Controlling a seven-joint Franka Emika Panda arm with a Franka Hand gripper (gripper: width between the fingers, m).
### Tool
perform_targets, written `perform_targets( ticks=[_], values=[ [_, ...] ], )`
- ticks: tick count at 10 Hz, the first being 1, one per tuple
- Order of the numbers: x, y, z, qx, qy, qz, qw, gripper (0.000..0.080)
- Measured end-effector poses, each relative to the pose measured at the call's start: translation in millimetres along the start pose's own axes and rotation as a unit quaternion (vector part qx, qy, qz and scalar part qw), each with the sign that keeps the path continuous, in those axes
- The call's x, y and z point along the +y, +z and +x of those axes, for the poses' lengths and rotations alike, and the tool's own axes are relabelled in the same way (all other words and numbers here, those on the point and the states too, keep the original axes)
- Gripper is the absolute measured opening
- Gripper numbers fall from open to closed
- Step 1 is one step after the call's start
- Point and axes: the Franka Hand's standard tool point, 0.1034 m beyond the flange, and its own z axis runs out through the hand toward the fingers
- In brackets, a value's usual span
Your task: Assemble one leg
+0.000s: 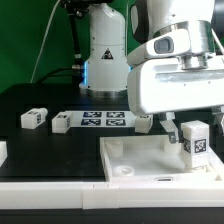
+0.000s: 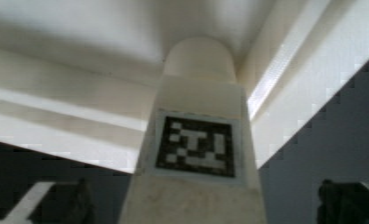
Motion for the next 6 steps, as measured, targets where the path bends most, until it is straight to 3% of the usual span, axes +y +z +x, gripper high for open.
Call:
perform_targets(
  ticks=[3, 4, 6],
  values=[
    [-0.2, -4.1, 1.7, -0.009, 0.014, 0.003, 1.0, 0.0648],
    [0.9, -12.8, 5.6, -0.024, 0.023, 0.006, 0.999, 0.0649],
    [-2.3, -15.0, 6.3, -0.052, 0.022, 0.016, 0.998, 0.0649]
  ],
)
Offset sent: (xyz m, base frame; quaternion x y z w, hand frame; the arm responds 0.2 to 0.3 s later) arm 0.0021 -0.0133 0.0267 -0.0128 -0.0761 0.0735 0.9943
